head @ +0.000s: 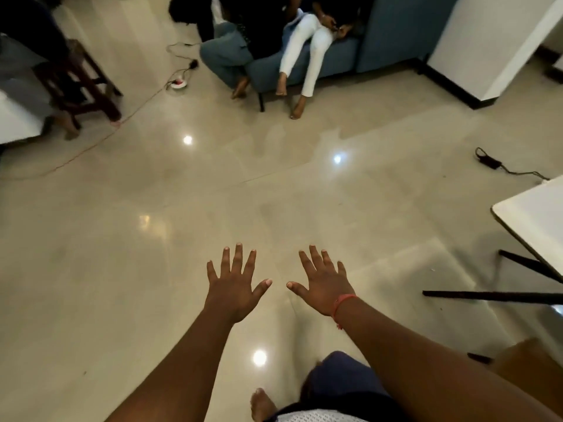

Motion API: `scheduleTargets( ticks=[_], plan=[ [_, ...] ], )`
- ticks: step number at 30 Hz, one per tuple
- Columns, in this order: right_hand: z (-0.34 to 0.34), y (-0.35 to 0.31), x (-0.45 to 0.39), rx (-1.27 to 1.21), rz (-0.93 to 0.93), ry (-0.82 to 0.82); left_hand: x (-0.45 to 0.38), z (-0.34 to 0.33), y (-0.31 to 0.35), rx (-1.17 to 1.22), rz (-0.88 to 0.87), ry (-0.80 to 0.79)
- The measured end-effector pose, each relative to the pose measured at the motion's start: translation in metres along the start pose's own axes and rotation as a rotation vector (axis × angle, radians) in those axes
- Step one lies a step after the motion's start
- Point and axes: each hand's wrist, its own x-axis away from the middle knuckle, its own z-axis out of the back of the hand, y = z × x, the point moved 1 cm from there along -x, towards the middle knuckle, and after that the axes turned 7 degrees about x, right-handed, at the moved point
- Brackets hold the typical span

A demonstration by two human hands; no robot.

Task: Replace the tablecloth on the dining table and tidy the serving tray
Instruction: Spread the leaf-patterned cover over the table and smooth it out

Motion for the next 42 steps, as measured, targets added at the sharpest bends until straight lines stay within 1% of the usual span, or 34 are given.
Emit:
scheduleTargets(
  ticks=[3, 8, 11, 14, 17, 22, 27, 31, 33, 38, 42],
  plan=[
    [0.013, 0.030, -0.041, -0.023, -0.081, 0.010, -0.067, 0.013, 0.018, -0.028, -0.084, -0.020],
    [0.040, 0.102, -0.114, -0.066, -0.161, -0.003, -0.182, 0.029, 0.062, -0.102, -0.145, -0.074],
    [0.061, 0.155, -0.150, -0.106, -0.219, -0.024, -0.244, 0.042, 0.106, -0.132, -0.204, -0.110],
    [0.090, 0.210, -0.188, -0.123, -0.265, -0.009, -0.304, 0.060, 0.155, -0.131, -0.249, -0.109],
    [0.114, 0.261, -0.213, -0.152, -0.324, 0.003, -0.354, 0.071, 0.204, -0.168, -0.334, -0.145],
    [0.147, 0.351, -0.265, -0.222, -0.470, 0.048, -0.475, 0.095, 0.278, -0.198, -0.455, -0.129],
    [0.175, 0.441, -0.304, -0.312, -0.642, 0.078, -0.593, 0.113, 0.360, -0.226, -0.601, -0.167],
    [0.211, 0.506, -0.324, -0.362, -0.802, 0.124, -0.671, 0.130, 0.451, -0.285, -0.778, -0.193],
    [0.223, 0.536, -0.325, -0.389, -0.860, 0.134, -0.694, 0.135, 0.500, -0.307, -0.846, -0.225],
    [0.224, 0.624, -0.319, -0.483, -1.029, 0.163, -0.735, 0.127, 0.625, -0.358, -1.049, -0.235],
    [0.220, 0.699, -0.306, -0.530, -1.095, 0.192, -0.752, 0.113, 0.715, -0.432, -1.118, -0.254]
  ],
)
